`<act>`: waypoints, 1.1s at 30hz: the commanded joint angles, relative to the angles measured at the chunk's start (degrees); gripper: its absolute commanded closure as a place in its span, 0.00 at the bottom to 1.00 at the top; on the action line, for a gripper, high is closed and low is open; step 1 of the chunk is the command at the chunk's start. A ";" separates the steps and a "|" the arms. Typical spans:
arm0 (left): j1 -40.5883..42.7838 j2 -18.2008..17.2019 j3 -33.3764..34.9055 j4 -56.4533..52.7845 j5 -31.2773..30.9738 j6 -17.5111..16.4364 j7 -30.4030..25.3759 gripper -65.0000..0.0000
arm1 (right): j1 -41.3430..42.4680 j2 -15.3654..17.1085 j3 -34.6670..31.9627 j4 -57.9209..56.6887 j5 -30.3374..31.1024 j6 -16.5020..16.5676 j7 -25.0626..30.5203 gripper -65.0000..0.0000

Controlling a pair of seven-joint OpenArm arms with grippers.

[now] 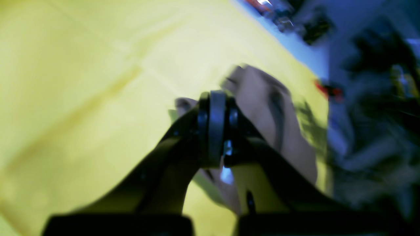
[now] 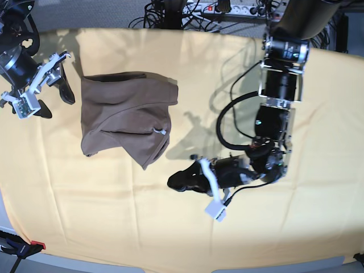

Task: Fold the T-shirt properly
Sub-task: 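Move the left gripper to the bundle's edge and tuck it under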

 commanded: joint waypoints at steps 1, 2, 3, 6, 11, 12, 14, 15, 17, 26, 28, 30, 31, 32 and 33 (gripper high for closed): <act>-1.64 1.27 -0.33 -0.09 1.18 0.98 -2.05 1.00 | -0.37 0.79 0.76 0.74 0.92 -0.07 1.33 0.39; -1.57 2.36 -0.33 -1.01 2.91 2.01 -2.60 0.91 | -0.66 0.79 0.94 0.74 0.94 -0.07 1.31 0.39; -1.60 3.48 -0.35 -2.05 3.39 2.16 -2.71 0.77 | -0.63 0.79 0.98 0.74 0.92 -0.07 1.09 0.39; -1.60 5.99 -0.37 -3.67 3.34 2.80 -2.49 0.35 | -0.59 0.79 0.98 0.74 0.98 -0.07 0.98 0.39; -1.53 8.66 -0.37 -5.31 3.52 5.57 0.76 0.27 | -0.59 0.79 0.98 0.74 0.98 -0.07 1.20 0.39; -1.53 8.83 -0.37 -5.73 3.80 5.70 0.90 0.27 | -0.59 0.79 0.98 0.74 0.98 -0.07 1.27 0.39; -1.42 8.94 -0.37 -6.80 4.00 7.98 0.90 0.27 | -0.59 0.79 0.98 0.74 0.98 -0.07 1.29 0.39; -1.42 8.96 -0.37 -7.52 4.22 8.87 0.92 0.27 | -0.59 0.79 0.98 0.74 0.98 -0.07 1.38 0.39; -1.42 8.96 -0.37 -9.07 4.22 9.90 0.92 0.27 | -0.59 0.79 0.98 0.74 0.98 -0.07 1.42 0.39; -1.44 9.62 -0.37 -16.74 3.96 4.68 1.51 0.27 | -0.57 0.79 0.98 0.74 1.03 -0.07 2.49 0.39; -1.44 9.94 -0.37 -17.31 2.58 2.75 2.03 0.33 | -0.57 0.81 0.98 0.74 1.03 -0.07 2.54 0.39; -1.46 10.12 -0.37 -17.35 0.37 1.29 2.23 0.42 | -0.57 0.81 0.98 0.74 1.03 -0.07 2.54 0.40; -1.46 10.27 -0.37 -17.35 -0.59 0.59 2.21 0.48 | -0.57 0.79 0.98 0.74 1.03 -0.07 2.56 0.40; -1.49 10.38 -0.37 -17.33 -1.05 0.50 2.21 0.57 | -0.57 0.81 0.98 0.74 1.03 -0.07 2.64 0.40; -1.53 10.43 -0.37 -17.33 -1.03 0.55 2.19 0.69 | -0.57 0.79 0.98 0.74 1.01 -0.07 2.67 0.40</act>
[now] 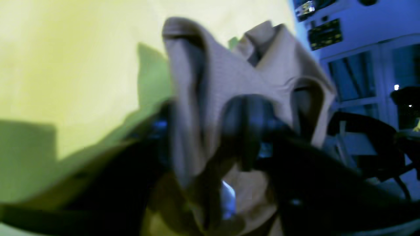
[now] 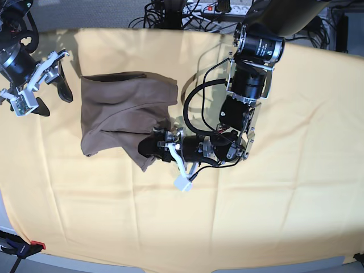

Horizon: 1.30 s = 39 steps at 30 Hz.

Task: Fold the T-shirt properly
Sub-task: 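Move the left gripper to the bundle's edge and tuck it under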

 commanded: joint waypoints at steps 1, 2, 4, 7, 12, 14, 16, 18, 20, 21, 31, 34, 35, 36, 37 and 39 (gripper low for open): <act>-1.99 0.66 -0.07 0.90 -1.27 -0.39 -0.94 0.84 | 0.22 0.81 0.37 0.74 1.01 -0.05 1.68 0.40; -1.99 0.63 -0.07 0.90 -1.27 -0.37 -0.87 0.97 | 0.22 0.81 0.37 0.74 1.01 -0.05 1.68 0.40; -2.03 0.63 -0.07 0.90 -1.31 -0.39 -0.85 1.00 | 0.22 0.83 0.37 0.74 1.01 -0.05 1.68 0.40; -2.03 0.63 -0.07 0.90 -1.36 -0.42 -1.01 1.00 | 0.22 0.83 0.37 0.74 1.01 -0.05 1.73 0.40; -2.01 0.61 -0.07 0.90 -5.22 -5.51 1.64 1.00 | 0.22 0.83 0.37 0.74 1.01 -0.05 2.19 0.40; -2.03 0.61 -0.13 1.01 -10.08 -8.74 4.20 1.00 | 0.22 0.81 0.37 0.74 1.01 -0.05 2.14 0.40; -2.01 0.61 -0.13 1.38 -14.14 -11.17 5.62 1.00 | 0.20 0.81 0.37 0.74 1.01 -0.05 2.12 0.40; -2.03 0.44 -0.39 2.16 -16.37 -11.47 6.47 1.00 | 0.20 0.81 0.37 0.74 1.01 -0.05 2.14 0.40; -2.03 0.46 -1.49 3.19 -16.26 -11.47 6.82 1.00 | 0.20 0.83 0.37 0.74 1.03 -0.05 2.14 0.40; -2.01 0.44 -2.23 3.63 -15.89 -11.47 6.84 1.00 | 0.20 0.81 0.37 0.74 1.01 -0.05 2.14 0.40; -1.53 0.44 -11.45 4.63 -10.23 -11.47 8.07 1.00 | 0.22 0.81 0.37 0.74 1.11 -0.05 2.14 0.40; -0.48 0.46 -11.43 4.63 -9.27 -11.47 8.33 1.00 | 0.20 0.81 0.35 0.74 1.25 -0.05 2.16 0.40; 0.09 0.44 -11.43 4.63 -8.20 -11.47 8.28 1.00 | 0.20 0.81 0.35 0.74 1.22 -0.05 2.16 0.40; 0.61 0.42 -11.43 4.63 -6.47 -11.47 8.26 1.00 | 0.20 0.81 0.35 0.74 1.20 -0.05 2.16 0.40; 1.07 0.42 -11.43 4.63 -4.63 -11.47 8.22 1.00 | 0.20 0.83 0.35 0.74 1.22 -0.05 2.16 0.40; 1.84 0.42 -11.43 4.63 -2.43 -11.47 8.02 0.95 | 0.22 0.83 0.35 0.74 1.25 -0.05 2.16 0.40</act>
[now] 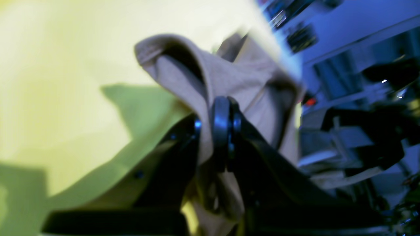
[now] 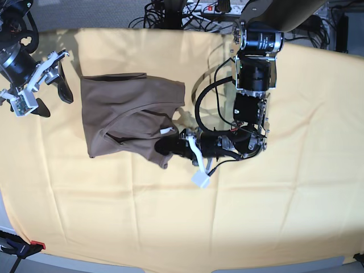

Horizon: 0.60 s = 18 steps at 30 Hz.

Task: Fold the T-shirt properly
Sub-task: 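Move the left gripper to the bundle's edge and tuck it under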

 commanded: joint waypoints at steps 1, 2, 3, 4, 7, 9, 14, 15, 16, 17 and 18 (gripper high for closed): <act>-1.73 0.39 -0.04 1.09 -1.25 -0.49 -0.79 0.79 | 0.22 0.83 0.35 0.74 1.09 -0.05 1.55 0.40; -1.62 0.22 -0.04 1.09 -1.05 -0.49 -0.61 0.61 | 0.22 0.83 0.35 0.74 1.38 -0.05 1.66 0.40; -1.62 -0.15 -0.04 1.09 -0.96 -0.49 -0.66 0.44 | 0.22 0.83 0.35 0.74 2.21 -0.05 1.73 0.40; -1.68 -0.52 -0.04 1.09 -0.96 -0.49 -1.11 0.32 | 0.20 0.83 0.35 0.74 3.28 -0.05 1.70 0.40; -2.84 -2.27 -0.04 1.11 -1.20 0.79 -2.23 0.25 | 0.22 0.83 0.35 0.74 5.18 -0.05 1.70 0.40; -3.93 -3.52 -0.07 1.11 -2.60 1.88 -2.14 0.25 | 0.20 0.83 0.35 0.72 5.38 -0.05 1.70 0.40; -6.43 -5.88 -0.11 1.14 -10.25 1.53 0.79 0.55 | 0.37 0.83 -0.22 0.50 5.35 -0.05 3.52 0.40; -6.88 -5.92 -0.11 1.14 -10.88 0.24 2.58 0.70 | 0.52 0.83 -0.57 0.46 5.38 -0.05 3.85 0.40; -7.30 -5.99 -0.11 1.14 -12.07 0.04 4.33 0.89 | 0.72 0.85 -1.14 0.42 5.33 -0.05 4.42 0.40; -7.41 -5.99 -0.11 1.14 -13.62 0.09 5.60 1.00 | 0.85 0.85 -1.77 0.33 5.29 -0.05 4.90 0.44; -7.37 -5.99 -0.09 1.14 -15.89 0.02 6.56 1.00 | 1.09 0.85 -2.62 0.20 5.09 -0.05 5.33 0.52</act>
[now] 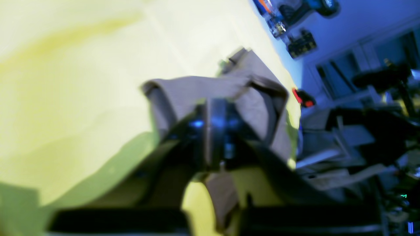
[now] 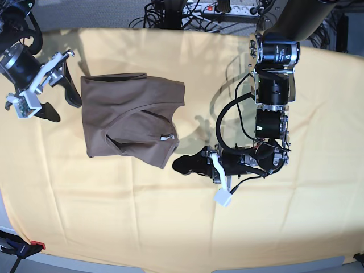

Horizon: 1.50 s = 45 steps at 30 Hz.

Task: Fold the T-shirt properly
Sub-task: 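Move the left gripper to the bundle's edge and tuck it under, then press and square the folded bundle with both grippers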

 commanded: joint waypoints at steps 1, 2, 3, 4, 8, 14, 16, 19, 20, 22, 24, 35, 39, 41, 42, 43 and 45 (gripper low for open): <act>-1.73 0.09 -0.09 0.96 -3.65 -0.91 0.52 1.00 | 0.79 0.83 -0.70 0.20 0.68 -0.01 1.70 0.65; -1.75 0.33 0.00 0.96 -5.70 -0.91 2.25 1.00 | 1.53 0.83 -1.79 -0.17 -0.20 -0.01 1.73 0.79; -1.79 0.50 0.07 0.96 -8.20 -0.91 4.28 1.00 | 2.45 0.83 -3.08 -0.68 -1.53 -0.01 1.73 0.94; -1.79 1.03 0.07 0.96 -10.93 -0.91 4.28 1.00 | 3.30 1.01 -4.39 -1.36 -2.95 -0.01 1.75 1.00; -1.55 2.80 0.61 0.96 -18.49 -0.91 4.28 1.00 | 7.69 3.34 -9.88 -6.91 -10.40 -0.01 6.71 1.00; -0.55 2.89 10.47 2.78 -19.61 -0.91 4.28 1.00 | 16.11 8.92 -16.65 -19.71 -12.76 -0.01 7.74 1.00; 0.04 2.89 15.19 5.40 -19.50 -0.91 4.28 1.00 | 19.21 10.36 -18.51 -23.78 -12.76 -0.01 7.72 1.00; 0.17 2.89 21.92 10.62 -17.90 -0.91 4.28 1.00 | 24.00 12.00 -21.20 -29.33 -12.55 -0.01 7.74 1.00; 0.15 2.89 23.89 12.76 -17.18 -0.91 4.28 1.00 | 25.57 12.41 -22.32 -31.12 -12.55 -0.01 7.74 1.00; 0.31 2.89 27.43 17.35 -14.91 -0.91 4.28 1.00 | 28.30 13.25 -25.00 -34.45 -12.59 -0.01 7.69 1.00; 0.85 2.86 30.34 22.05 -11.76 -0.91 4.28 1.00 | 30.82 13.70 -28.02 -37.35 -13.29 -0.01 7.69 1.00; 7.06 2.67 42.56 31.17 11.21 -0.91 4.04 1.00 | 40.19 14.45 -39.89 -47.21 -15.65 -0.01 7.74 1.00; 9.42 1.14 45.90 32.63 18.99 -0.91 -0.63 1.00 | 42.66 14.43 -43.71 -49.44 -16.87 -0.01 7.74 1.00; 10.67 1.11 46.82 32.65 22.38 -0.91 -2.36 1.00 | 42.86 14.43 -44.92 -50.05 -17.16 -0.01 8.04 1.00; 11.13 1.14 47.08 32.65 23.32 -0.91 -2.78 1.00 | 42.86 14.40 -45.38 -50.34 -17.16 -0.01 8.59 1.00; 11.45 1.14 47.08 32.70 23.65 -0.91 -3.06 1.00 | 42.82 14.38 -45.75 -50.53 -17.38 -0.01 9.22 1.00; 11.63 1.16 47.01 32.72 24.81 -0.91 -3.56 1.00 | 42.82 14.29 -46.31 -50.58 -18.60 -0.01 9.99 1.00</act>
